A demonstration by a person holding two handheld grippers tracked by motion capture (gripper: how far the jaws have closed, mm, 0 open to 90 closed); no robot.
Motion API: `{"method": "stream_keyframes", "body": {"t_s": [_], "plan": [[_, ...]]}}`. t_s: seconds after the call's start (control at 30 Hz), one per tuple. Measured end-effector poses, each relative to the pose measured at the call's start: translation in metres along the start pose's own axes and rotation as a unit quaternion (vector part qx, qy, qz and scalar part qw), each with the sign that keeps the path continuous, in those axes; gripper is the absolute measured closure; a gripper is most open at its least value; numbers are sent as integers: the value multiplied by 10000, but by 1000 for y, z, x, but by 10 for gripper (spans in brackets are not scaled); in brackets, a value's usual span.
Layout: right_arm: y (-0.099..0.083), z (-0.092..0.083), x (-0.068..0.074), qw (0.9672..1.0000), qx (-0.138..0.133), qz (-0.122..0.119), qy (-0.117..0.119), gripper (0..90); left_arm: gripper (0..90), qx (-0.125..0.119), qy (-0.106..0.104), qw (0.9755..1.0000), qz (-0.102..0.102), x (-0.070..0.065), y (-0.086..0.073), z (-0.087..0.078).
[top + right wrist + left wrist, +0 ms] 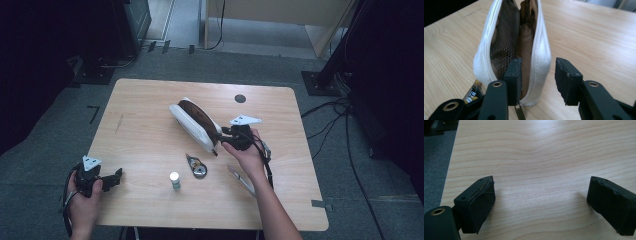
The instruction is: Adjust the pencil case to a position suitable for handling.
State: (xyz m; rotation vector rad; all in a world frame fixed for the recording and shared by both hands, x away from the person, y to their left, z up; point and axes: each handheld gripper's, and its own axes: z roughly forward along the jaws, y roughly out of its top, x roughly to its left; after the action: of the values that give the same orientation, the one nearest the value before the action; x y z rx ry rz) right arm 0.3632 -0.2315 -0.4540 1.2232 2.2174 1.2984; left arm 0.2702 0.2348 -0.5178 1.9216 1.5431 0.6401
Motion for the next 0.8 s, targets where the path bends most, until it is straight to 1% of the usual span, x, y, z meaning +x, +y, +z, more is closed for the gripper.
{"method": "stream_keyframes", "body": {"t_s": [0.03, 0.1, 0.17, 0.2, 0.3, 0.43, 0.53, 0.67, 0.8], "plan": [[0, -4, 0, 10000, -55, 20, -44, 540, 83, 0, 0, 10000, 1, 0, 0, 0], [1, -15, -1, 9999, -137, 56, -58, 540, 83, 0, 1, 10000, 0, 0, 0, 0], [0, -25, -1, 9997, -210, 62, -70, 542, 83, 2, 1, 10000, -2, 0, 0, 0], [-1, -29, -1, 9997, -231, 20, -89, 545, 83, 2, 2, 10000, -1, 0, 0, 0], [-7, -43, 0, 9997, -237, 22, -111, 565, 84, 3, 0, 10000, -2, 0, 0, 0], [-18, -58, 0, 9996, -241, 30, -121, 595, 84, 3, 1, 10000, -1, 0, 0, 0], [-31, -65, -1, 9997, -188, 70, -112, 612, 84, 1, -3, 10000, 7, 0, 0, 0], [-50, -70, 0, 9997, -17, 76, -250, 625, 83, -1, -10, 10000, 17, 0, 0, 0], [-67, -73, -1, 9995, 34, 211, -222, 636, 83, -2, -9, 10000, 17, 0, 0, 0]]}}
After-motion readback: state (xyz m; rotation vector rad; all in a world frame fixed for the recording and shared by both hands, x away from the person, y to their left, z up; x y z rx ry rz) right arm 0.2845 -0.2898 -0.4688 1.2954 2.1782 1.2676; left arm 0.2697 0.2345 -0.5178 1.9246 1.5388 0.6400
